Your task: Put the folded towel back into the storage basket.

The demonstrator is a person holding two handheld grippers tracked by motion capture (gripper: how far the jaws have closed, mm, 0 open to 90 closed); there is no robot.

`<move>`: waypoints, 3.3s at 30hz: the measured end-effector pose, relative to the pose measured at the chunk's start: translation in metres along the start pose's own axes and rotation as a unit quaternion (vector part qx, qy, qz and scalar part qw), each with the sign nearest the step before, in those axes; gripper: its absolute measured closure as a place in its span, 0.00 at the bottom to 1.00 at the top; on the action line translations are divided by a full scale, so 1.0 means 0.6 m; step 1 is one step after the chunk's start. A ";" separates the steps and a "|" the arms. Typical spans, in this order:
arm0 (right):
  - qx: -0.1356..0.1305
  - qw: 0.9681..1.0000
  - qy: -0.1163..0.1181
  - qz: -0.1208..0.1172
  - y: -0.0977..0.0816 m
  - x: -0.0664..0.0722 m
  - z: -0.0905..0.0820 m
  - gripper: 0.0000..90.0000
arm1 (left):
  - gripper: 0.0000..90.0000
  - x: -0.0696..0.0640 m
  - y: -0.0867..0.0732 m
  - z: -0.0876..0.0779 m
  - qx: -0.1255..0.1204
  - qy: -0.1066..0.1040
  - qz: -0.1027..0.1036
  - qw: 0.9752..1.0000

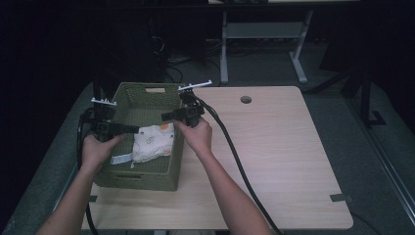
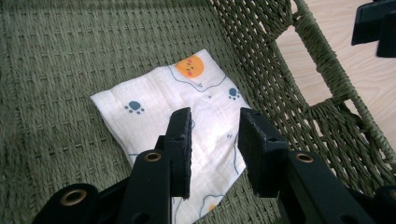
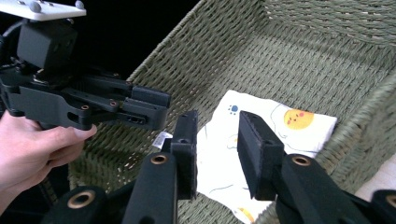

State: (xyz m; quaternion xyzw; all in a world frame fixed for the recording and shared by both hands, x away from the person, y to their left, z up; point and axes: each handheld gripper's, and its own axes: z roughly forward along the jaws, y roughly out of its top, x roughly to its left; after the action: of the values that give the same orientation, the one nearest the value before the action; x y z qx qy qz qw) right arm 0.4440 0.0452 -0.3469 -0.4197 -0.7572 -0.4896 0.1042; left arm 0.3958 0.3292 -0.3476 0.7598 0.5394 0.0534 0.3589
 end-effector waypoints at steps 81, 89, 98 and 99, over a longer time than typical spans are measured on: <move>-0.083 0.993 -0.039 0.079 -0.122 -0.193 -0.348 0.50 | 0.48 -0.282 0.045 0.097 -0.031 -0.086 0.080 0.993; -0.085 0.992 -0.044 0.086 -0.141 -0.207 -0.367 0.48 | 0.47 -0.310 0.045 0.117 -0.024 -0.092 0.088 0.992; -0.082 0.991 -0.050 0.097 -0.164 -0.223 -0.385 0.46 | 0.45 -0.336 0.044 0.140 -0.016 -0.096 0.098 0.990; -0.082 0.990 -0.051 0.098 -0.167 -0.225 -0.387 0.46 | 0.45 -0.338 0.043 0.142 -0.016 -0.096 0.097 0.991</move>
State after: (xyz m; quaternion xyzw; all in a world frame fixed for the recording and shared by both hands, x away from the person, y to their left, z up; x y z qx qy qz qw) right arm 0.3961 -0.2360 -0.3733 -0.5233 -0.6738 -0.5157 0.0783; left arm 0.3722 0.1095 -0.3325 0.8044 0.4253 0.0234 0.4142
